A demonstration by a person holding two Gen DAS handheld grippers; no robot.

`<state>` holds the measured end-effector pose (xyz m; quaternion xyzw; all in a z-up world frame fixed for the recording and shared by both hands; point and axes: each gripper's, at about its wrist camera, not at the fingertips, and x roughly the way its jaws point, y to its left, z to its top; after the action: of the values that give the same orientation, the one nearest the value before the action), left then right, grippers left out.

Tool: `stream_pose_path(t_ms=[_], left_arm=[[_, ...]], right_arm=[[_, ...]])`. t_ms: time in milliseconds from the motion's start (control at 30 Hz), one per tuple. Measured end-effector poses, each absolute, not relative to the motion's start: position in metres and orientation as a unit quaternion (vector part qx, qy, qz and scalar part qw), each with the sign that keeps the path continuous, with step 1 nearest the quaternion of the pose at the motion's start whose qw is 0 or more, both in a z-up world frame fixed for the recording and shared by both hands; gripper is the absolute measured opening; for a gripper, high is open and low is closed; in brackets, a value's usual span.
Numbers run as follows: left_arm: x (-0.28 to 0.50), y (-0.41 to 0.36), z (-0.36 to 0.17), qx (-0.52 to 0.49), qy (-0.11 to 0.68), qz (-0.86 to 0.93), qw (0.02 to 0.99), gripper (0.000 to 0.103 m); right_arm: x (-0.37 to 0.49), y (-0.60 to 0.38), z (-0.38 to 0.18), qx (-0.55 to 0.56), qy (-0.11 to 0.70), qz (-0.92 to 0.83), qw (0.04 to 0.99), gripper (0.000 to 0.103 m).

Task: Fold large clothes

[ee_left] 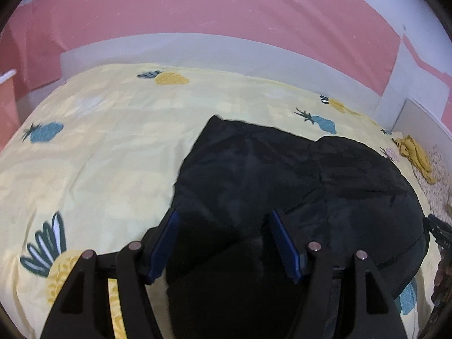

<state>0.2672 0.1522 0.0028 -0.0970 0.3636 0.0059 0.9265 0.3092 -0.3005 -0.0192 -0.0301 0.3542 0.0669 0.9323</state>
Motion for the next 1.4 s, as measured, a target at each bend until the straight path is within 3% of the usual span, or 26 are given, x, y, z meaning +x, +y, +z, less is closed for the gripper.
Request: stream_pose_path(t_ms=[267,633,867,1133,1400], left_arm=[[0.307,0.142,-0.015,-0.072,0.391,-0.001,0.918,0.070],[0.350,0.142,0.004,-0.079,0.385,-0.005,0.919,0.069],[0.387,0.138,-0.027,-0.078,0.419,0.001,0.905,0.071],[0.391,0.134,-0.034,-0.079,0.417,0.010,0.905,0.072],[0.329,0.160,0.021,-0.083,0.359,-0.007,0.930,0.072]], right_arm=[[0.344,-0.316,-0.045,0.020,0.392,0.069,0.917,0.074],[0.376,-0.291,-0.007,0.043,0.356,0.113,0.927,0.073],[0.446,-0.304,-0.052,0.052,0.452,0.094,0.885,0.073],[0.445,-0.302,-0.058,0.049,0.444,0.084,0.891,0.072],[0.380,-0.328,-0.011,0.045,0.387,0.068,0.918,0.073]])
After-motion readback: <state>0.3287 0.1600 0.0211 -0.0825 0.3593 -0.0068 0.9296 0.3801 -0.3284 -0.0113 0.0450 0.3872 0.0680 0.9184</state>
